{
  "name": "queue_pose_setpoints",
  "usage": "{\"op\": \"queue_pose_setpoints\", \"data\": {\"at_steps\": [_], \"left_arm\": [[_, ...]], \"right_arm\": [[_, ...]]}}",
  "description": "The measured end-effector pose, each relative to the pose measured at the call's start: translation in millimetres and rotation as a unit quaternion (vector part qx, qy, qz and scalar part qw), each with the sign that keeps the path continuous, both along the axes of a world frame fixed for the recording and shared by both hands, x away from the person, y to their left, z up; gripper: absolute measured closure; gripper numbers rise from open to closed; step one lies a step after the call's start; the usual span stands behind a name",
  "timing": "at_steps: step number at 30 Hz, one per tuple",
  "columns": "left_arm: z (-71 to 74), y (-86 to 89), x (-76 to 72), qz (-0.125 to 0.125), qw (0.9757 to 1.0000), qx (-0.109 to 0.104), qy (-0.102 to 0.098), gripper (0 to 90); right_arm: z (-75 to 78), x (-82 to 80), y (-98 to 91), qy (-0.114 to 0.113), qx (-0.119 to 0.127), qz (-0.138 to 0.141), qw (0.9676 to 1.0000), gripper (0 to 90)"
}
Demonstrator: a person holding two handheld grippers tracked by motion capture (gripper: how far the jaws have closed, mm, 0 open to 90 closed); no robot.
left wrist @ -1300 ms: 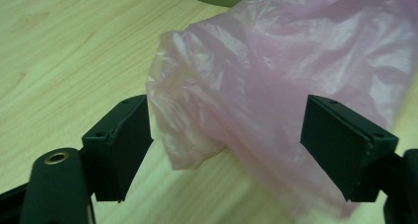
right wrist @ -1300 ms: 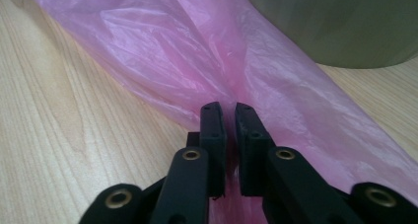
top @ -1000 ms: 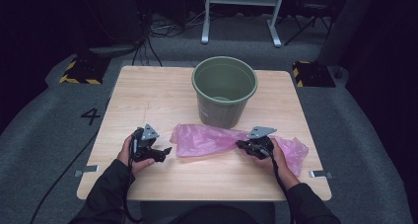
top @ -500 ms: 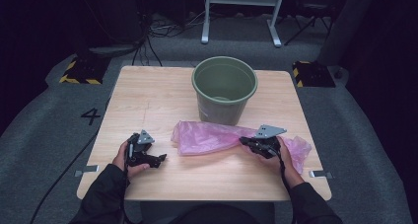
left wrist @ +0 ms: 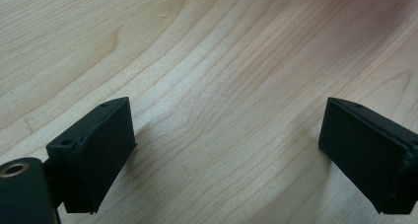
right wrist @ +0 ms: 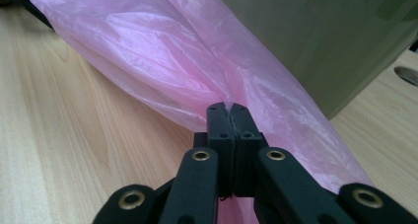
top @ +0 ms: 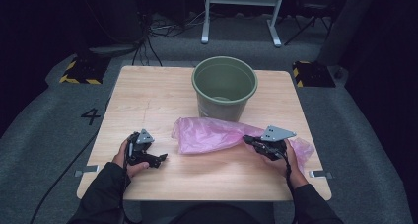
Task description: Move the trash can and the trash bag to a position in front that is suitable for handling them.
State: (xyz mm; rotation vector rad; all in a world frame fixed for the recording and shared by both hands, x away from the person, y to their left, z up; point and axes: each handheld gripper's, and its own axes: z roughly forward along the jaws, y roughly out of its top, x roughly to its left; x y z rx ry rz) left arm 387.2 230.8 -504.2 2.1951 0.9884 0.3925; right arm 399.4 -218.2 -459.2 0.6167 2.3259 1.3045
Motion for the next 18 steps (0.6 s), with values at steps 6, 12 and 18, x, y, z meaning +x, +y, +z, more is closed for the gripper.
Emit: {"op": "queue_pose_setpoints", "data": {"at_steps": [6,12,18], "left_arm": [[-0.1,0.2,1.2,0.001,1.0000,0.000,-0.002,6.6],[-0.1,0.1,1.1,0.004,1.0000,-0.001,0.000,6.6],[-0.2,0.4,1.4,0.004,1.0000,-0.001,-0.001,6.6]], "right_arm": [[6.4,-4.7,-1.8,-0.014,0.010,0.004,0.9998,89.9],[15.7,-9.6,-4.4,-0.028,0.027,0.016,0.9991,89.9],[24.1,-14.5,-4.2,-0.043,0.035,0.023,0.9982,89.9]]}}
